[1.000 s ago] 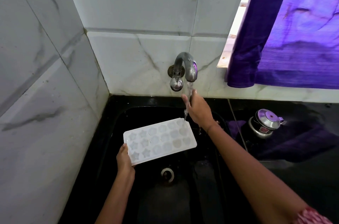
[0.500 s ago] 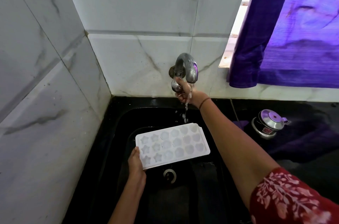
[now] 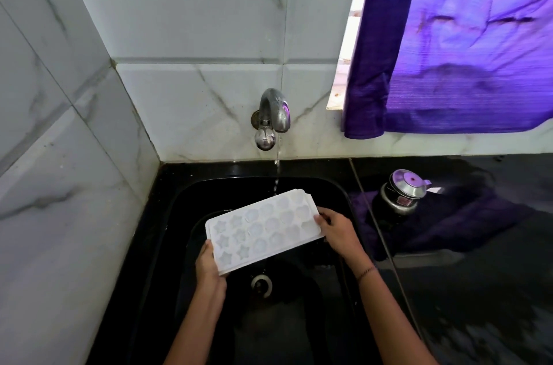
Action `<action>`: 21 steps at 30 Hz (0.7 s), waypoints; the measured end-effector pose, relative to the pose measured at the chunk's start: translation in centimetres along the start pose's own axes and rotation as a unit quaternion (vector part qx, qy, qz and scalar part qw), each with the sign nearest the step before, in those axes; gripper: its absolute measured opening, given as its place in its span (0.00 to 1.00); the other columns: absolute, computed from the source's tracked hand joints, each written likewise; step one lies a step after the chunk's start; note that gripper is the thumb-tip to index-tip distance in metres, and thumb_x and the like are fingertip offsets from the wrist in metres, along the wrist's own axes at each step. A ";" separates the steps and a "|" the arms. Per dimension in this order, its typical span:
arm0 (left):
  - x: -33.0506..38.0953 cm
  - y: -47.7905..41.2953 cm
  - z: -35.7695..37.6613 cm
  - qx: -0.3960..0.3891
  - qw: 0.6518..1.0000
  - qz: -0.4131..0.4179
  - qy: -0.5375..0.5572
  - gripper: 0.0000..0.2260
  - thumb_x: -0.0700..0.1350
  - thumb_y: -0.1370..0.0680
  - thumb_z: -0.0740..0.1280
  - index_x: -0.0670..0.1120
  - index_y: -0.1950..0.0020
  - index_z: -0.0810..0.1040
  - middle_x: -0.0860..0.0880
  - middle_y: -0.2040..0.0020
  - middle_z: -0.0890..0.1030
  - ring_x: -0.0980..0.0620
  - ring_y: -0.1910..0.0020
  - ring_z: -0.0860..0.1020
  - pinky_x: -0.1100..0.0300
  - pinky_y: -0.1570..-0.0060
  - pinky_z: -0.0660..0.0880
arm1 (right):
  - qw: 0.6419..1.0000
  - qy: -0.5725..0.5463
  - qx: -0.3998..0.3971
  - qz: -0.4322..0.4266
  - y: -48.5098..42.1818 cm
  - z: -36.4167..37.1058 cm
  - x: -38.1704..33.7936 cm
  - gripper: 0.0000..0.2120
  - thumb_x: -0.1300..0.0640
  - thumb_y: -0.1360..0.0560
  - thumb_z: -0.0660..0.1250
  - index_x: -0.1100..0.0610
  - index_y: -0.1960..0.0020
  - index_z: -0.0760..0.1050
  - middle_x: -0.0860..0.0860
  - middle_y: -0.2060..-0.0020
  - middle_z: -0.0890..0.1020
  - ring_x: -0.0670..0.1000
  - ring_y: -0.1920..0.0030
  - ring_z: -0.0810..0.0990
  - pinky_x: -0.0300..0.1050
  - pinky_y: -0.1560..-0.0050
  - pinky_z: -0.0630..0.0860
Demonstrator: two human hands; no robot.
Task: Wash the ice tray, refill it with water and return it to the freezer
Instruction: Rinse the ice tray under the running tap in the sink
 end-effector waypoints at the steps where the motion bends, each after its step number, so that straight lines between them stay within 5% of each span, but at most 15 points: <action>1: 0.1 0.3 0.3 -0.009 1.000 0.002 -0.008 0.13 0.48 0.18 0.55 0.47 0.55 0.77 0.45 0.58 0.80 0.46 0.63 0.80 0.55 0.68 0.77 | 1.000 -0.018 0.011 -0.002 0.5 -0.3 0.3 0.16 0.57 0.21 0.61 0.58 0.34 0.73 0.53 0.45 0.80 0.52 0.45 0.78 0.47 0.44 0.75; 7: 2.0 1.3 0.5 -0.062 0.985 0.053 -0.154 0.13 0.47 0.19 0.57 0.43 0.40 0.76 0.42 0.49 0.81 0.43 0.54 0.80 0.53 0.58 0.77 | 0.996 -0.063 0.060 0.015 1.4 -1.3 1.8 0.14 0.60 0.24 0.66 0.60 0.39 0.77 0.48 0.59 0.79 0.50 0.56 0.78 0.49 0.50 0.78; 13: 4.5 2.2 0.7 -0.146 0.920 0.136 -0.336 0.14 0.39 0.19 0.58 0.41 0.33 0.70 0.42 0.43 0.78 0.51 0.54 0.78 0.67 0.69 0.77 | 0.992 -0.058 0.106 0.024 1.8 -1.8 2.3 0.10 0.59 0.26 0.69 0.57 0.44 0.78 0.51 0.57 0.82 0.52 0.55 0.81 0.49 0.50 0.80; 21: 7.3 2.7 -0.5 -0.042 0.864 0.258 -0.431 0.16 0.41 0.29 0.73 0.41 0.42 0.80 0.43 0.49 0.83 0.45 0.49 0.80 0.49 0.44 0.75 | 0.988 -0.087 0.124 -0.015 2.7 -1.7 1.3 0.07 0.64 0.28 0.71 0.59 0.51 0.78 0.49 0.60 0.81 0.48 0.57 0.80 0.43 0.50 0.77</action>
Point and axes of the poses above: each hand's wrist, its own y-axis away from the middle knuckle, its own z-axis out of the palm, x = y × z, the point moved 5 cm from there along -y, towards the middle knuckle
